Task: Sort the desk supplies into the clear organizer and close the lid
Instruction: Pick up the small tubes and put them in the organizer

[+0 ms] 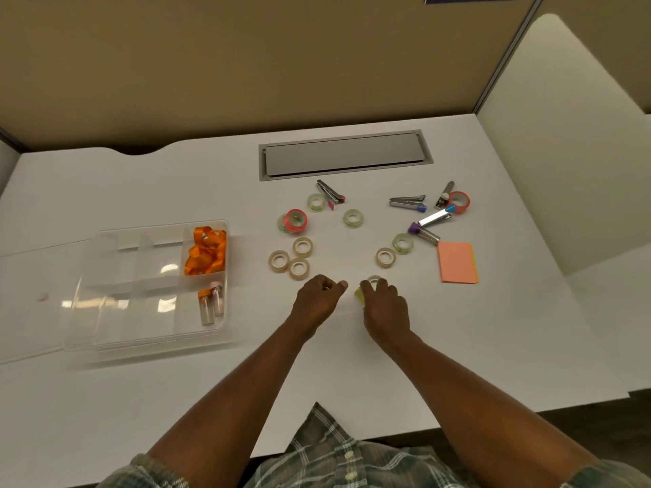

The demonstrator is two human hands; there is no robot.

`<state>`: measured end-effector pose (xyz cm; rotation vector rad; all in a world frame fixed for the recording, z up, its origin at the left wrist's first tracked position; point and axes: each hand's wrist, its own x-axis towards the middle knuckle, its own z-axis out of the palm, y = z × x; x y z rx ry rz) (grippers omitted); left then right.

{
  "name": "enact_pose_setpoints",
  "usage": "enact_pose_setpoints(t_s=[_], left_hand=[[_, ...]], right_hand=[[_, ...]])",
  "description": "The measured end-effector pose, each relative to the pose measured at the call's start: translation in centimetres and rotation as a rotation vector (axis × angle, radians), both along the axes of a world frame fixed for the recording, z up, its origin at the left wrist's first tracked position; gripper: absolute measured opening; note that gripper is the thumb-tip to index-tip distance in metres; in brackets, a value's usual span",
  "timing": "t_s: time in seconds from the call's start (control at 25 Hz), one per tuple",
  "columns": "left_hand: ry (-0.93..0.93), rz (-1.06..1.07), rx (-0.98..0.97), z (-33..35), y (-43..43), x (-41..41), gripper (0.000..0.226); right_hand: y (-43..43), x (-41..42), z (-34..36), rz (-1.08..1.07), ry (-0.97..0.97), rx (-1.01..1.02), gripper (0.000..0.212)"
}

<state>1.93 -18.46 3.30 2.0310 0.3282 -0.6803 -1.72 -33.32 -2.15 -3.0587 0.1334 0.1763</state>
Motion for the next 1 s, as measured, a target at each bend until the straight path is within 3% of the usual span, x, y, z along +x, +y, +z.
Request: enact_pose_setpoints(t_s=[0.12,0.32,0.44,0.56,0.64,0.72,0.8,0.88,1.0], left_hand=[[0.019,0.019,-0.012,-0.5,-1.2,-0.1,0.039],[0.257,0.283,-0.251,0.3,-2.7,0.6,0.066],[0.366,0.437,-0.461,0.8,-3.4,1.3,0.063],[0.310,0.538,-0.513,0.7,-4.0,2.1,0.028],[0.287,0.567,-0.514,0.8,-4.5,2.6,0.016],[0.279,0.573,-0.480,0.7,-5.0,2.9,0.016],[0.266,0.564,-0.460,0.8,-5.4,3.0,0.017],[0.260,0.555,-0.459,0.8,-5.6,3.0,0.016],[0.258,0.555,-0.450,0.8,-5.4,2.9,0.014]], right_hand=[[-1.1,0.8,0.0,-0.045,0.100,0.258,0.041],[-0.9,3.3,3.4,-0.417,0.142,1.060,0.030],[-1.3,3.7,4.5,-0.285,0.182,1.201,0.023],[-2.4,4.2,4.7,-0.055,0.151,1.074,0.023],[-3.5,5.1,4.7,-0.016,0.102,1.007,0.024],[-5.5,6.5,3.9,-0.068,-0.032,0.878,0.018],[-8.6,8.5,2.4,-0.129,-0.143,0.602,0.026],[-11.8,10.1,1.2,-0.147,-0.089,0.320,0.037],[-14.6,11.7,0.4,-0.142,0.035,0.170,0.046]])
